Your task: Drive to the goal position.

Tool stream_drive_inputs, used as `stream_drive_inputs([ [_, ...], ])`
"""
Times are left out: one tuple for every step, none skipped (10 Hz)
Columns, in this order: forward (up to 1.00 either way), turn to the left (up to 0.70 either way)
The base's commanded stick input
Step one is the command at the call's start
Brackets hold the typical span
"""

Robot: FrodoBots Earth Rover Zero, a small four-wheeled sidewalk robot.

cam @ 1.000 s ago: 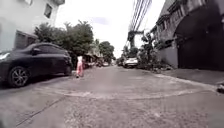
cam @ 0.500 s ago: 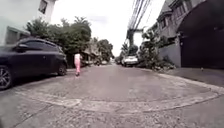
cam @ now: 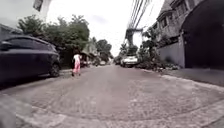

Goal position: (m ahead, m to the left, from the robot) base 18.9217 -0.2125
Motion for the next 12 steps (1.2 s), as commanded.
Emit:
stream_drive_inputs([
  [1.00, 0.00],
  [1.00, 0.00],
  [1.00, 0.00],
  [1.00, 0.00],
  [1.00, 0.00],
  [1.00, 0.00],
  [1.00, 0.00],
  [1.00, 0.00],
  [1.00, 0.00],
  [1.00, 0.00],
  [1.00, 0.00],
  [1.00, 0.00],
])
